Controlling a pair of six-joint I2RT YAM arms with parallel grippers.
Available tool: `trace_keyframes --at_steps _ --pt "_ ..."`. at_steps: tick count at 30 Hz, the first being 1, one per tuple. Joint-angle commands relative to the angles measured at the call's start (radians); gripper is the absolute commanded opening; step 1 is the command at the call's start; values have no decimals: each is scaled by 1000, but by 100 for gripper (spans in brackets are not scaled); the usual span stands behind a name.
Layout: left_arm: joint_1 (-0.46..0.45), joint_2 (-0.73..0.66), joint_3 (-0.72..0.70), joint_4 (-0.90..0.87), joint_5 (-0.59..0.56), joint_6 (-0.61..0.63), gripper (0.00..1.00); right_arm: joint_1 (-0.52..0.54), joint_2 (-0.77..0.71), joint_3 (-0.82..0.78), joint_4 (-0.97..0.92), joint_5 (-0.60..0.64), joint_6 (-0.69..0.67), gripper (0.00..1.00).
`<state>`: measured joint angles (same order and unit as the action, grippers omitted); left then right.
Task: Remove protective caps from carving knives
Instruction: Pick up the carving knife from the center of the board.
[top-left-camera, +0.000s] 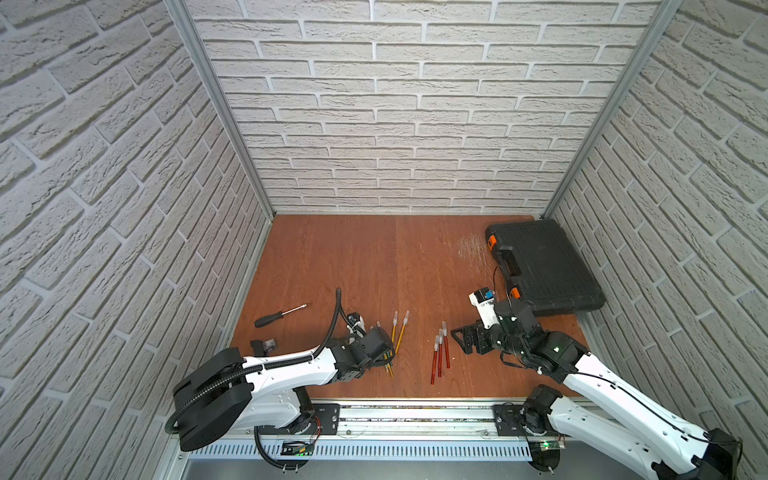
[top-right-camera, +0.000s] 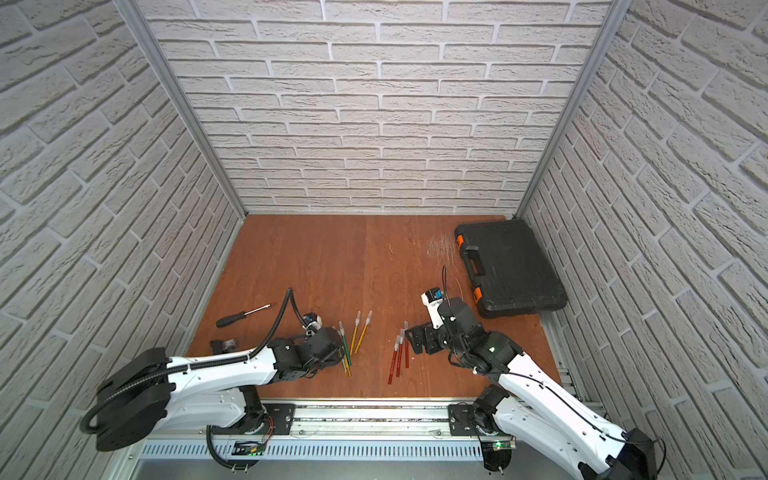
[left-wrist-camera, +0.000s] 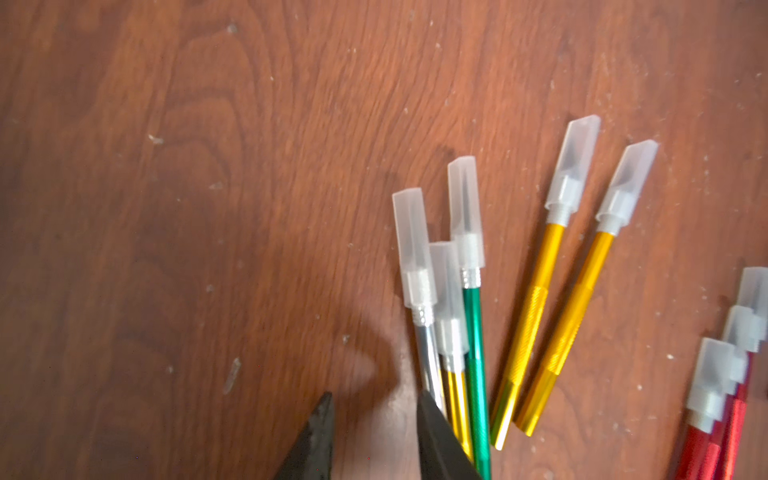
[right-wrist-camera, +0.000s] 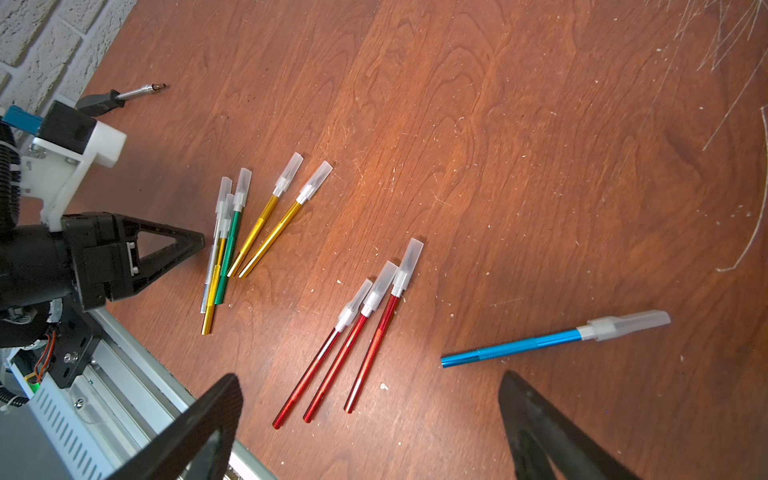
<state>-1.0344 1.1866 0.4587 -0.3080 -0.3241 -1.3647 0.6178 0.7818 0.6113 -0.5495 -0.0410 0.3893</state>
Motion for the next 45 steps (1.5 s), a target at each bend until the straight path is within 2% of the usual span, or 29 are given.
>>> trace_keyframes --at_steps 1,7,11,18,27,39,41,45 --pt "7 -34 1 19 -9 12 36 10 -6 -16 36 12 2 96" --pt "7 -13 8 35 9 25 37 11 0 -14 39 12 0 96" --pt "7 27 24 35 17 26 33 11 -1 -15 39 12 0 96" --pt "7 82 39 65 29 39 33 13 -2 -16 38 14 0 96" --pt "7 53 33 62 28 43 32 17 -1 -16 37 15 0 96" --pt "-3 176 147 -32 28 92 30 18 -4 -15 29 23 3 96" --pt "-3 188 159 -56 27 87 26 18 -8 -16 26 24 3 96" --pt "-6 192 170 -95 16 79 25 19 -10 -16 26 26 3 96"
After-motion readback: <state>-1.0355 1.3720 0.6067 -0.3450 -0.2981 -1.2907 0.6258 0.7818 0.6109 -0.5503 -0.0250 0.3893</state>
